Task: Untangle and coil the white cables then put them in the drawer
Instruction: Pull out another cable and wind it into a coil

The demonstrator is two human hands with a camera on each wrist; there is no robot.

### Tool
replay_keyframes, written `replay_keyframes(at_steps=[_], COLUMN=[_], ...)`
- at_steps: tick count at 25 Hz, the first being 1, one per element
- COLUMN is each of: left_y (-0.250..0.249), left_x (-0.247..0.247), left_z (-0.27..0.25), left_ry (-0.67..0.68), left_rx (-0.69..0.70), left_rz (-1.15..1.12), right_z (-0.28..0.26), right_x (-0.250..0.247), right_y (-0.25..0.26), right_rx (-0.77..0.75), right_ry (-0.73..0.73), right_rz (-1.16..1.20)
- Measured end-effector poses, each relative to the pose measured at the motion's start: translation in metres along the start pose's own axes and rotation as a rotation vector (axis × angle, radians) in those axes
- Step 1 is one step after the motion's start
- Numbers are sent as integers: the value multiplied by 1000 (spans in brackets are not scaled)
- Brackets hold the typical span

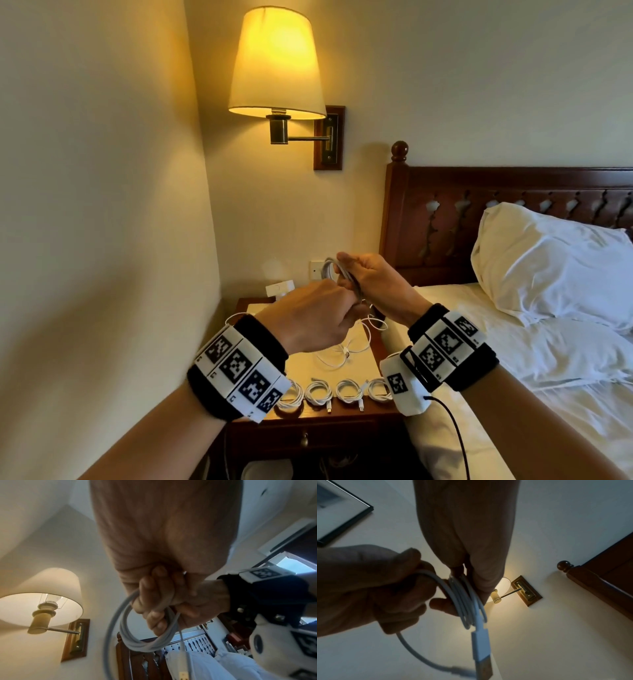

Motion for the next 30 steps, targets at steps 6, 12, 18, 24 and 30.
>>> replay_keyframes(at_steps=[6, 12, 18, 24, 30], left_y=[-3, 43, 65, 63, 69], left_x=[-38, -36, -17, -1, 1], left_z=[-6, -3, 11, 10, 2], left_ry=[-494, -655, -435, -309, -639], left_rx=[110, 52, -217, -359, -421], left_rz=[159, -269, -525, -903, -537], right_z=[-7, -5, 4, 12, 9], right_x=[2, 7, 0, 0, -7], right_y=[3, 6, 8, 6, -2], right_rx=[36, 101, 157, 174, 77], right_ry=[159, 147, -19, -129, -161], right_rz=[212, 329, 211, 185, -36])
Point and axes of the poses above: each hand's wrist, its own z-axis towards the middle knuckle, its own x-axis out of the palm, y = z × x, the point moved 5 cm from there along z, towards the middle knuckle, and after that the axes turned 2 degrees about z, right-handed, at the moved point
